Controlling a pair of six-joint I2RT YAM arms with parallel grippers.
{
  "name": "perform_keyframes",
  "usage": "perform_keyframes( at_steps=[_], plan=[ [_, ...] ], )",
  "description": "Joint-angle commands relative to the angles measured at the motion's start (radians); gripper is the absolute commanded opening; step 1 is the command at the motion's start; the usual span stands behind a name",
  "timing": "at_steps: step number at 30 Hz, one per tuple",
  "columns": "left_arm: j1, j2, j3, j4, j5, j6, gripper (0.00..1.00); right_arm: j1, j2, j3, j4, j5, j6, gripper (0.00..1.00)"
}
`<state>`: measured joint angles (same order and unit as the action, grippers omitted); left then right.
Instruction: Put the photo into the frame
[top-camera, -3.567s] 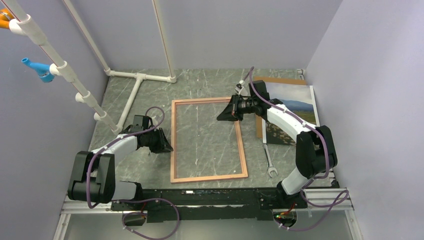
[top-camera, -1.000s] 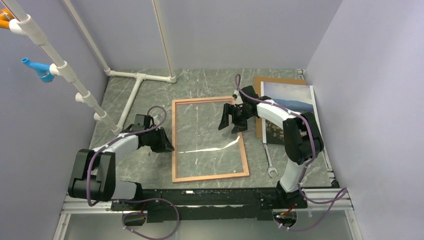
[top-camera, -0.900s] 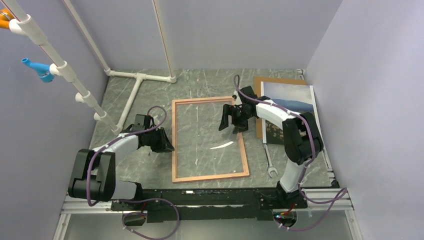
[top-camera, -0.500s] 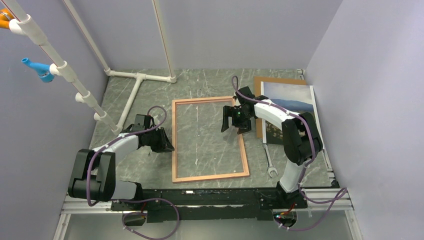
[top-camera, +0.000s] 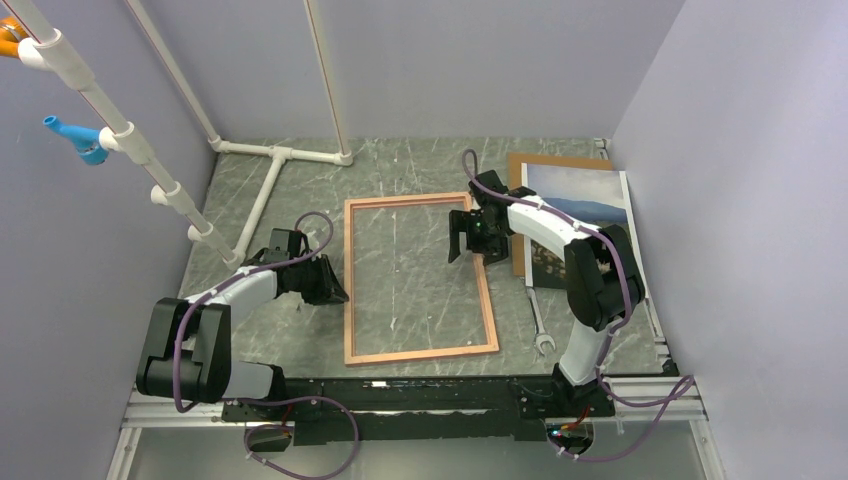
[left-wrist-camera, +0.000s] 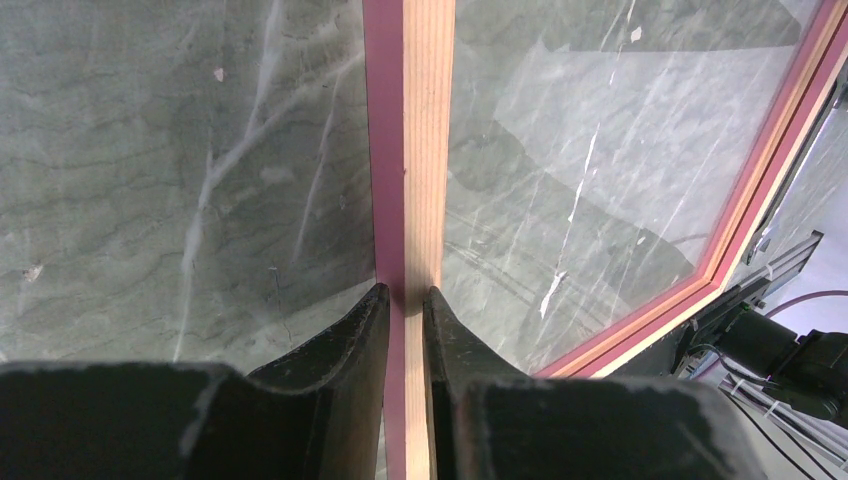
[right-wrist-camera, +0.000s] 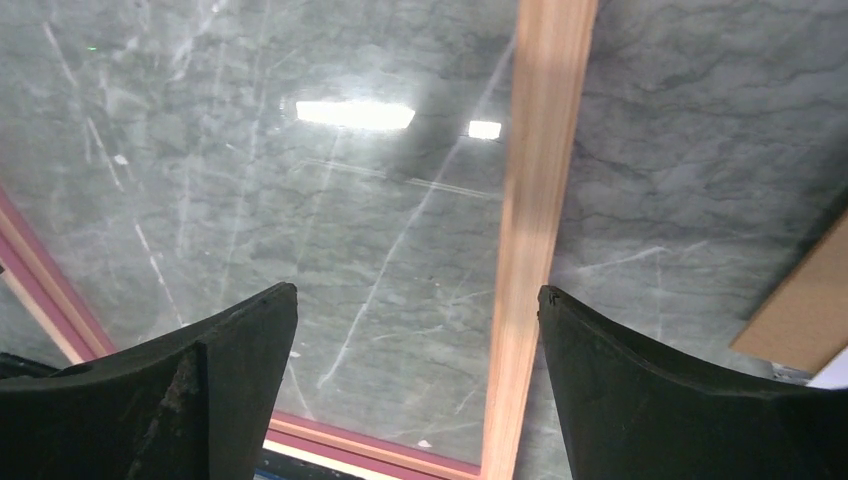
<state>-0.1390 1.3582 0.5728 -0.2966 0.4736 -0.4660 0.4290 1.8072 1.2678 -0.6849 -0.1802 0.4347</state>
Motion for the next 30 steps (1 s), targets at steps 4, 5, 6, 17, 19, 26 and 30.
perform_keyframes(
  at_steps=[4, 5, 6, 17, 19, 26, 30],
  plan=[
    [-0.018, 0.001, -0.015, -0.041, -0.094, 0.032, 0.24, 0.001, -0.040, 0.030, -0.050, 0.084, -0.006, 0.94],
    [-0.019, -0.009, -0.013, -0.042, -0.093, 0.032, 0.26, -0.002, -0.038, 0.025, -0.050, 0.086, -0.003, 0.94],
    [-0.019, -0.024, -0.011, -0.043, -0.093, 0.032, 0.29, -0.005, -0.036, 0.020, -0.046, 0.084, 0.000, 0.94],
    [-0.023, -0.300, 0.082, -0.091, -0.055, 0.032, 0.91, -0.043, 0.013, -0.064, 0.055, -0.045, 0.009, 0.93],
    [-0.025, -0.340, 0.107, -0.095, -0.016, 0.037, 0.99, -0.042, 0.031, -0.055, 0.062, -0.059, 0.005, 0.93],
    [-0.048, -0.443, 0.176, -0.078, 0.085, 0.034, 1.00, -0.032, 0.078, -0.010, 0.090, -0.144, 0.021, 0.91],
    [-0.071, -0.478, 0.214, -0.078, 0.103, 0.034, 1.00, -0.004, 0.123, 0.048, 0.071, -0.159, 0.021, 0.91]
  ],
)
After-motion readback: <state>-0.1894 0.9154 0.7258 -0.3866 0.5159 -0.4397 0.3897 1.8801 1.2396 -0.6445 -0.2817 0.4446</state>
